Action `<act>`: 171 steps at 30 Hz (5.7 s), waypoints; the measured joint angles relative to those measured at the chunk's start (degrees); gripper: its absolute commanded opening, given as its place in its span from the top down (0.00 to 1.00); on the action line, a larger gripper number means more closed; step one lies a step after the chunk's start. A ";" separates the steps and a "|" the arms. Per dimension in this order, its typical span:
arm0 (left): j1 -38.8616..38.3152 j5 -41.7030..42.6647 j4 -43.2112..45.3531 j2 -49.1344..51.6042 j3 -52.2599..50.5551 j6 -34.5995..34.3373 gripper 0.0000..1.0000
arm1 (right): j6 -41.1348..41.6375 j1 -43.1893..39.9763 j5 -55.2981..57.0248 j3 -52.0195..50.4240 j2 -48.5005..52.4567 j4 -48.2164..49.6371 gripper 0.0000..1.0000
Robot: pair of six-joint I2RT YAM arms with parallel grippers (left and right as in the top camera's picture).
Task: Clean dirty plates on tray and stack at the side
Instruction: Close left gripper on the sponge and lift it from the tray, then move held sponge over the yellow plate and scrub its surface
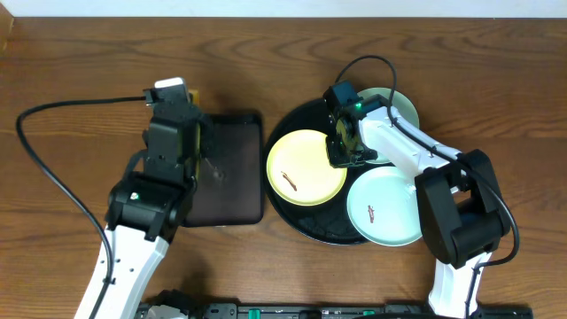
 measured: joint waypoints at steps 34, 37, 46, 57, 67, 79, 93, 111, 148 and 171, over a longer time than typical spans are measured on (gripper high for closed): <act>0.00 1.64 -9.75 6.97 0.00 -1.31 0.93 | 2.16 0.00 -0.22 0.00 -0.07 0.50 0.99; 0.00 2.97 -10.05 9.05 0.00 -1.42 0.92 | 3.13 0.00 -0.26 0.00 -0.26 0.31 0.99; -0.15 7.89 -10.03 14.08 -0.02 -2.25 0.93 | 4.44 0.02 -0.22 -0.04 -3.72 -0.87 0.99; -0.15 8.76 -7.96 21.84 -0.02 -2.62 0.92 | 6.69 0.02 0.50 -1.11 -4.13 -0.52 0.99; -0.15 12.31 -8.96 21.97 -0.02 -2.58 0.93 | 7.98 0.00 1.31 -5.01 -4.11 2.56 0.99; -0.20 7.02 -8.74 21.97 0.00 -0.37 0.93 | 7.98 0.81 2.12 -5.05 -4.11 4.28 0.99; -6.71 5.95 -10.10 21.97 5.62 0.81 0.93 | 8.13 1.73 4.07 -6.19 -4.22 5.88 0.99; -17.59 13.88 0.57 34.64 5.64 -4.72 0.93 | 8.15 1.73 4.07 -6.23 -4.22 5.97 0.99; -18.62 13.38 10.12 40.50 -0.15 -5.84 0.93 | 7.89 0.79 1.66 -6.23 -4.22 6.10 0.99; -17.49 32.02 11.80 43.21 0.04 -10.82 0.92 | 7.85 0.42 1.25 -6.23 -4.22 6.19 0.99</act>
